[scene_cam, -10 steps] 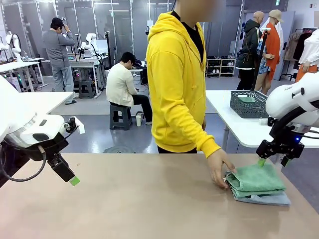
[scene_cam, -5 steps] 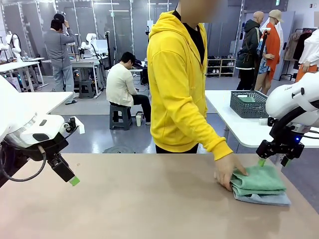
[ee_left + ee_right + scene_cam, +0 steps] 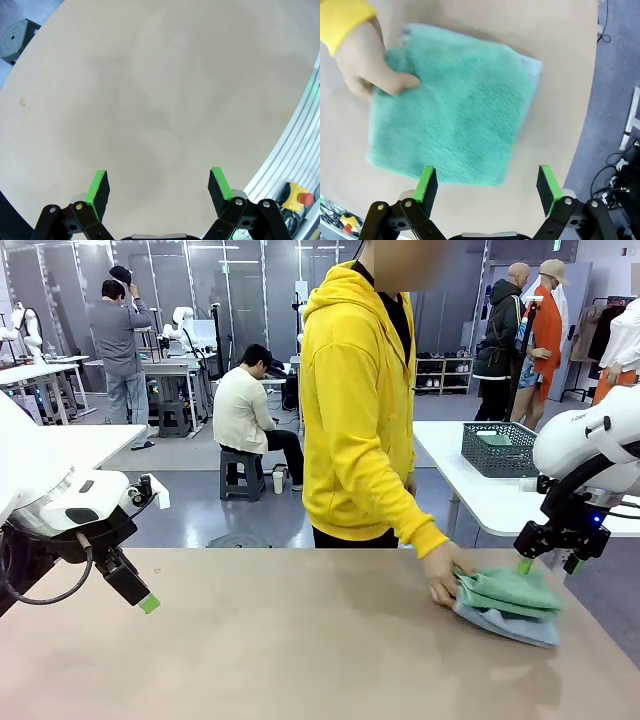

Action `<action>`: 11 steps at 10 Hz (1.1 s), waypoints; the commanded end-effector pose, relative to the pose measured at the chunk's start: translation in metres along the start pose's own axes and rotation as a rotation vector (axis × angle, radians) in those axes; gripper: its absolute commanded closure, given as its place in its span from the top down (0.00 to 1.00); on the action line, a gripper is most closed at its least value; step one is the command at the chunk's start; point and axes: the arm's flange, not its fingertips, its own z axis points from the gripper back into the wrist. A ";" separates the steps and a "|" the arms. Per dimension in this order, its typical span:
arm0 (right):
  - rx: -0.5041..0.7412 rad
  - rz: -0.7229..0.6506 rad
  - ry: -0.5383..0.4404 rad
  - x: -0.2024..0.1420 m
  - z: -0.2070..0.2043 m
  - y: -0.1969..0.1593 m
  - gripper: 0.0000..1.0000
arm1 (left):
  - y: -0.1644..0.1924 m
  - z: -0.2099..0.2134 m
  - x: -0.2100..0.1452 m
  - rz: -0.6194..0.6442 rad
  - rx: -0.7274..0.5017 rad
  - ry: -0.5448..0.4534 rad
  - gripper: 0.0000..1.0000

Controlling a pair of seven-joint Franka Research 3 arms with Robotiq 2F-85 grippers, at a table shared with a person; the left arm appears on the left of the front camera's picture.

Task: Fold the towels and place them in the basket.
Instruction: Stack the folded Towel with hook on the right side of the table.

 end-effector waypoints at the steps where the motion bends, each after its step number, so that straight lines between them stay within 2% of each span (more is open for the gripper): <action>1: -0.016 0.113 -0.089 -0.017 0.034 0.011 1.00 | 0.007 0.029 0.009 -0.019 0.001 -0.034 1.00; 3: -0.025 0.317 -0.220 -0.050 0.085 0.028 1.00 | 0.022 0.081 0.005 -0.005 -0.043 -0.110 1.00; 4: 0.002 0.407 -0.256 -0.066 0.106 0.033 1.00 | 0.030 0.108 -0.002 0.019 -0.036 -0.139 1.00; 7: 0.008 0.712 -0.321 -0.120 0.149 0.049 1.00 | 0.058 0.174 -0.032 0.079 -0.026 -0.206 1.00; 9: 0.040 0.889 -0.328 -0.147 0.167 0.042 1.00 | 0.080 0.200 -0.061 0.128 -0.040 -0.255 1.00; 11: 0.064 0.956 -0.340 -0.163 0.177 0.031 1.00 | 0.096 0.219 -0.092 0.215 0.040 -0.278 1.00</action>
